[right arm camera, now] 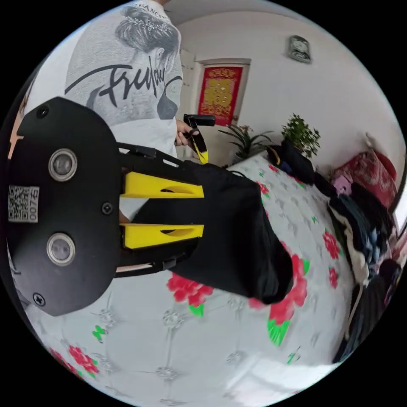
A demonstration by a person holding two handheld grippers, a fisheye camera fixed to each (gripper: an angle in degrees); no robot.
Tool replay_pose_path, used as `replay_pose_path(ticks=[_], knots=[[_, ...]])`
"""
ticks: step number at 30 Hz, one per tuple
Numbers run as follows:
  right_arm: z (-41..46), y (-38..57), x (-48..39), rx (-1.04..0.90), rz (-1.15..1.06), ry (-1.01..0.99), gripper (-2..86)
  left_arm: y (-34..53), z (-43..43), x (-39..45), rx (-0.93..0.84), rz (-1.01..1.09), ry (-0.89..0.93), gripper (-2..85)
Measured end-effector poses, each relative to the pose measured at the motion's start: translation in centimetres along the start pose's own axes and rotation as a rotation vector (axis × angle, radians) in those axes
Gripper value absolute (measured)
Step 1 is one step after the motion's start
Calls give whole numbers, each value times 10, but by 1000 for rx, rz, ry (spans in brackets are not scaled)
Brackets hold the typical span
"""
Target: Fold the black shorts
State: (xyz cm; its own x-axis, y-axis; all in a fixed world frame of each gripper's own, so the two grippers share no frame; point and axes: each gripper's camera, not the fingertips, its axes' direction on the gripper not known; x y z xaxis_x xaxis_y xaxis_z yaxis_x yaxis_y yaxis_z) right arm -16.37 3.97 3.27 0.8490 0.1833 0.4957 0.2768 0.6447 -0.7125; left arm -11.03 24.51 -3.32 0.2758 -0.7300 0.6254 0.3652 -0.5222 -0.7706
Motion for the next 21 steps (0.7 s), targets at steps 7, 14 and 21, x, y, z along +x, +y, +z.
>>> replay_pose_path(ticks=[7,14,21], knots=[[52,23,55,-48,213,-12,80,-47,28,30,-204,90,30,165],[48,-54,21,56,31,207,81,-79,30,45,-332,100,-75,126],[93,-177,11,-65,-105,519,67,-87,28,63,-361,125,-96,127]])
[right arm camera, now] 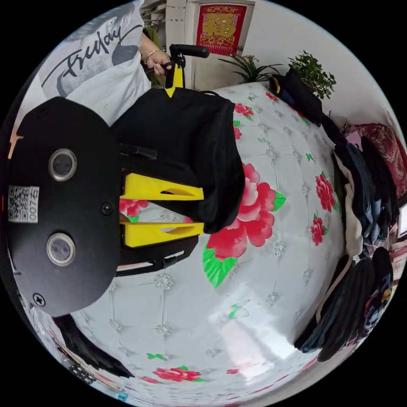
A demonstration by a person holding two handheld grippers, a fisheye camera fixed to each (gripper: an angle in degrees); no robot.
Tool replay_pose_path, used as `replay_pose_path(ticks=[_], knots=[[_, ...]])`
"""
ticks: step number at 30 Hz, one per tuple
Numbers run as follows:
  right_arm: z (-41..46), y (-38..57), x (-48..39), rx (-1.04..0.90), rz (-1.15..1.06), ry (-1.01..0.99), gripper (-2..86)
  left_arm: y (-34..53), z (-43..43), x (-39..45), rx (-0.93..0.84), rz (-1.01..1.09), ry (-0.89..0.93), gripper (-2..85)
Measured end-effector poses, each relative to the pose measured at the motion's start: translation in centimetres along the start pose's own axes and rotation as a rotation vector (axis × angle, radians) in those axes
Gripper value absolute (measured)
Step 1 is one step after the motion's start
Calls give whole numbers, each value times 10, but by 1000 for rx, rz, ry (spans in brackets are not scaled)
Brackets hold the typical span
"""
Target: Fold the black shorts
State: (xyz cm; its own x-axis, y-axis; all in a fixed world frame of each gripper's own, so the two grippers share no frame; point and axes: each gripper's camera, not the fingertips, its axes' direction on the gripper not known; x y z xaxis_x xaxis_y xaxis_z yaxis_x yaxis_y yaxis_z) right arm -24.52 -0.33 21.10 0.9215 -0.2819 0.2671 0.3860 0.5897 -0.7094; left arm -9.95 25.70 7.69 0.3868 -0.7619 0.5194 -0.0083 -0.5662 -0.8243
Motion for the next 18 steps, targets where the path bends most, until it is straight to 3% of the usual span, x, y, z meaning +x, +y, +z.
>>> replay_pose_path(ticks=[3,8,10,18], knots=[[9,-41,-1,21,55,33,62,-4,0,16,-32,73,-46,138],[-12,-53,46,151,242,-198,66,-17,1,26,-88,77,-63,137],[-28,-21,71,200,261,-371,70,-22,2,27,-104,73,-59,134],[-1,167,117,-18,401,-566,85,-44,10,28,-186,72,-31,95]])
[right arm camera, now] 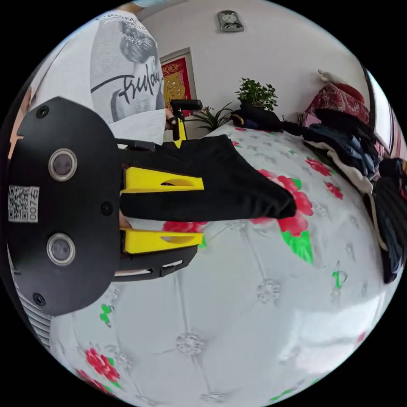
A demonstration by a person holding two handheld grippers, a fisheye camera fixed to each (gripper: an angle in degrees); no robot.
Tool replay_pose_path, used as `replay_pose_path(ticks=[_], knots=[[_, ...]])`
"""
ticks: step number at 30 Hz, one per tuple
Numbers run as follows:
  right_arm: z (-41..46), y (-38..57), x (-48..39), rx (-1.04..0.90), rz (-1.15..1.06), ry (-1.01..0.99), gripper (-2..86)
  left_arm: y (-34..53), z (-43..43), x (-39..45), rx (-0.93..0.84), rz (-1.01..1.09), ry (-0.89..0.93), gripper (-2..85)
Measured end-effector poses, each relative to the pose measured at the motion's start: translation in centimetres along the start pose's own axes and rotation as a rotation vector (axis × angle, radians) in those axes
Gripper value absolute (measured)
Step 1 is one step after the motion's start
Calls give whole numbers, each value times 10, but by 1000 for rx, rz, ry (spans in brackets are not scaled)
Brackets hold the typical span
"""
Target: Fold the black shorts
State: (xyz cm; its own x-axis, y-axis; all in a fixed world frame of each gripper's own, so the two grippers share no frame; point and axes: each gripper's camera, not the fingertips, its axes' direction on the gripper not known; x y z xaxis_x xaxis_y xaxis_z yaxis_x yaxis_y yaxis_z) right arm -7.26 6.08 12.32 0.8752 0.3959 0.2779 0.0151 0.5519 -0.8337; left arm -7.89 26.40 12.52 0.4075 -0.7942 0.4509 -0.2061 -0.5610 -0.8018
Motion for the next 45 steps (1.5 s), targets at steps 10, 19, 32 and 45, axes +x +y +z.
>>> replay_pose_path(ticks=[10,19,32,45], knots=[[-37,9,-13,108,-20,-234,12,-48,-9,6,100,55,191,21],[-195,-103,-89,266,-219,-356,-1,-183,-72,39,299,247,464,6],[-500,-230,-341,842,-803,-268,-2,-398,-300,241,770,816,506,12],[-380,-376,-109,787,-277,42,30,-500,-85,158,527,406,5,85]])
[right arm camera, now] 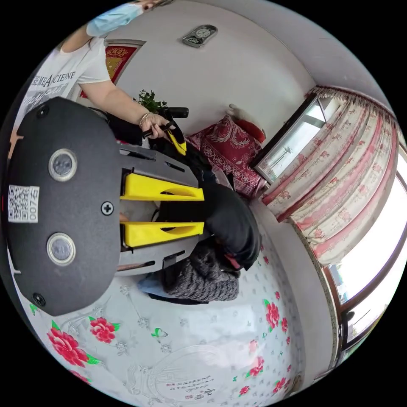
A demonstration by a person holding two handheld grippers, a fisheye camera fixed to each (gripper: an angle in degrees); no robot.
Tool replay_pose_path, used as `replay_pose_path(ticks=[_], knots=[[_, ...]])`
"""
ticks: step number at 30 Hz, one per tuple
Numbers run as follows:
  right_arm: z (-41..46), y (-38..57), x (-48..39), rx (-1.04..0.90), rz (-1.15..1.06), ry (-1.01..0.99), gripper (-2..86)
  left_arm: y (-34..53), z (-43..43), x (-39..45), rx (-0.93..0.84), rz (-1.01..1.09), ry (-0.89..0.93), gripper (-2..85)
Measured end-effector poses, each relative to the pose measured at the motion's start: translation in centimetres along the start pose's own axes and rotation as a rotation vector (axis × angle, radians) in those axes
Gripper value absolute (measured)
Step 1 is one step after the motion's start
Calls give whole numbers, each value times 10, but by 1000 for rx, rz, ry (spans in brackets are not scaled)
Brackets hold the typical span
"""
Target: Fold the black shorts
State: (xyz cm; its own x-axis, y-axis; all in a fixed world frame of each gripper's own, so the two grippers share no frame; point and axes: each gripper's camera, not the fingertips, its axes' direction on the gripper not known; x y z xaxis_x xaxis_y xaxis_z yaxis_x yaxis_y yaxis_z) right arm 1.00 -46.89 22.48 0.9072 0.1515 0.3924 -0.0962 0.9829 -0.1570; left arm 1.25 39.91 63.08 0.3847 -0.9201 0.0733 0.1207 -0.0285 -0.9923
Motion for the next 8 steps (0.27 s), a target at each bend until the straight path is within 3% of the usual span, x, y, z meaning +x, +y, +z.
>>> replay_pose_path(ticks=[5,8], knots=[[-10,168,61,-164,48,195,43,149,49,15,-209,73,-179,91],[-45,282,101,-307,162,445,50,240,68,35,-367,58,-253,89]])
